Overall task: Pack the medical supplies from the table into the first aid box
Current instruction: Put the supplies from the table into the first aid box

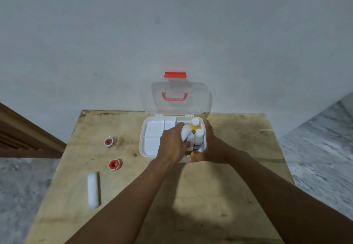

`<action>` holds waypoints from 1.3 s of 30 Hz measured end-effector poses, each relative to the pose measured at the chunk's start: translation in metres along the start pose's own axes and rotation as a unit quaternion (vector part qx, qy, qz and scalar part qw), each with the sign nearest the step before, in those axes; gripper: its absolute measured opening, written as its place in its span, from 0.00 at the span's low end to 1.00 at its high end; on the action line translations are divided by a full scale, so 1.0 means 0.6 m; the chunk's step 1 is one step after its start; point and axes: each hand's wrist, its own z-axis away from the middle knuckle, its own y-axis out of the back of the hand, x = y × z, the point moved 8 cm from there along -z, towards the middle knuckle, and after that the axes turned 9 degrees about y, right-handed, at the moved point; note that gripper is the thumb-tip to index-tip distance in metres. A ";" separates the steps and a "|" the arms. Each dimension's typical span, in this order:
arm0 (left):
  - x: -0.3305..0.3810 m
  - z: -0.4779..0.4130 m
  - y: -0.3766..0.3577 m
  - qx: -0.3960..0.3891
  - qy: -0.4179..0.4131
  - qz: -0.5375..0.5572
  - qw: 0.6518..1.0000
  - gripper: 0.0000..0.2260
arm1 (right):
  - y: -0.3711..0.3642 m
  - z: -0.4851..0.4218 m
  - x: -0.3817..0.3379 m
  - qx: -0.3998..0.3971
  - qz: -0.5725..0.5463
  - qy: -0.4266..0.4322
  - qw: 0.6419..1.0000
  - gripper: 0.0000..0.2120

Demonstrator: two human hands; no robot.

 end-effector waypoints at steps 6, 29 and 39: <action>0.001 -0.001 -0.001 0.026 -0.028 -0.059 0.998 0.04 | -0.012 0.012 0.065 -0.016 0.045 -0.077 0.996 0.43; 0.000 -0.001 0.003 -0.027 0.062 0.072 0.995 0.10 | -0.019 0.042 0.097 -0.008 -0.086 -0.151 0.985 0.57; 0.024 0.018 0.026 -0.001 -0.038 0.098 0.994 0.22 | -0.027 0.046 0.117 -0.015 -0.115 -0.194 0.974 0.63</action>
